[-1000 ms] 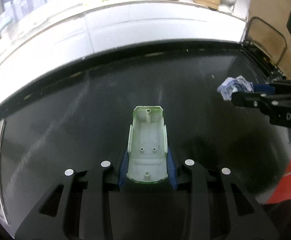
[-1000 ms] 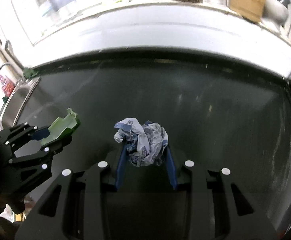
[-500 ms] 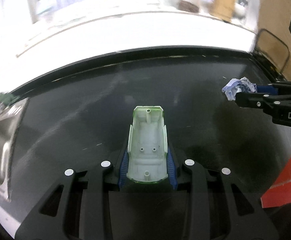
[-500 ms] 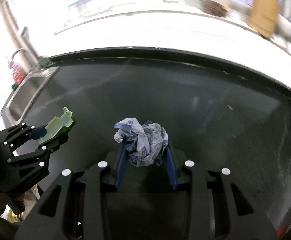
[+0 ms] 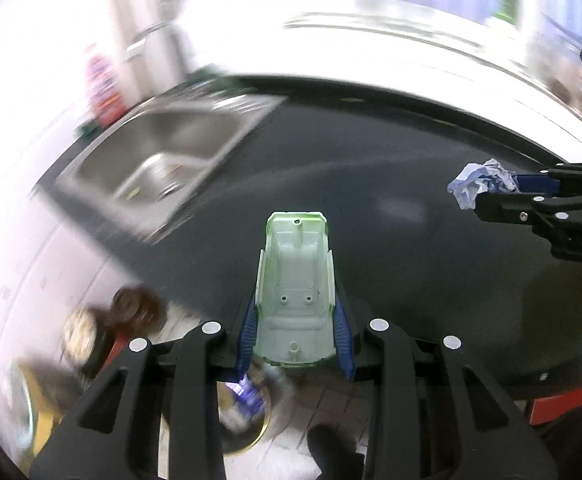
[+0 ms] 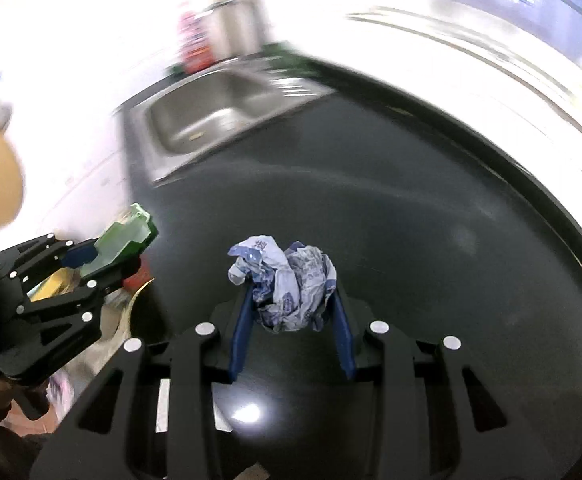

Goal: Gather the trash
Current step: 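Carry tray and paper to the black bin and open both tools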

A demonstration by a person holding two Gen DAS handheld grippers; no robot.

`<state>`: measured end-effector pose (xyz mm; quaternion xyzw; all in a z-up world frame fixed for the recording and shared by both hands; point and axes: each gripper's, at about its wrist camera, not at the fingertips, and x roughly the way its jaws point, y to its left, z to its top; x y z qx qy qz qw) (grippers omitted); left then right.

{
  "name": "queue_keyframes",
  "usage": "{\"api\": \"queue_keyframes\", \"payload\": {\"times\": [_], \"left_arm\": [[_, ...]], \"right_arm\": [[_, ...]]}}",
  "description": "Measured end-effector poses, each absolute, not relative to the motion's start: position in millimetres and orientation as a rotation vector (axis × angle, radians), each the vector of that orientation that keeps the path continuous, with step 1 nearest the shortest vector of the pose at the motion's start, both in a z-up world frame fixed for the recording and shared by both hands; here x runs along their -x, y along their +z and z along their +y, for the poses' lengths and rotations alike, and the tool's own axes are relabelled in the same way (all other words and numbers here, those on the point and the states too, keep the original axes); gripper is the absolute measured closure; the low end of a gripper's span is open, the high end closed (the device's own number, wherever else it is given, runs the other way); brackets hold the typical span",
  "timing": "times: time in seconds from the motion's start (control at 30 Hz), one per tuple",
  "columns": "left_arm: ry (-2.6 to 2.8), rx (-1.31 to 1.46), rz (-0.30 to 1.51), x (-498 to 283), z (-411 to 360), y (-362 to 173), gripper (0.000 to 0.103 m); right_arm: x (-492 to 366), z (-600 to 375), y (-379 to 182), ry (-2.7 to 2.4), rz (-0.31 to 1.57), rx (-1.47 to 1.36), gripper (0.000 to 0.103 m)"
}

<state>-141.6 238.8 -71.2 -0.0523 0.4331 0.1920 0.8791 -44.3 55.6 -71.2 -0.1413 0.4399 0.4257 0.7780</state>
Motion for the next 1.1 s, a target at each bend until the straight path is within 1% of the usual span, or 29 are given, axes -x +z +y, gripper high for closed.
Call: {"api": "queue_keyframes", "payload": {"times": [0.2, 0.43, 0.53, 0.83, 1.1], "left_arm": [[0.602, 0.249, 0.921, 225, 292, -84, 0.07], [0.722, 0.371, 0.963, 298, 321, -108, 0.07], [0.73, 0.398, 0.974, 308, 330, -118, 0.07], [0.708, 0.442, 1.006, 319, 348, -150, 0.07], [0.703, 0.454, 1.01, 318, 359, -159, 0.07]], "right_arm": [[110, 157, -74, 1.175, 0.941, 0.447, 0.067], [182, 222, -93, 1.359, 0.98, 0.563, 0.067], [200, 237, -103, 1.376, 0.999, 0.595, 0.067], [213, 280, -135, 1.348, 1.091, 0.621, 0.066], [213, 297, -148, 1.33, 1.116, 0.64, 0.066]]}}
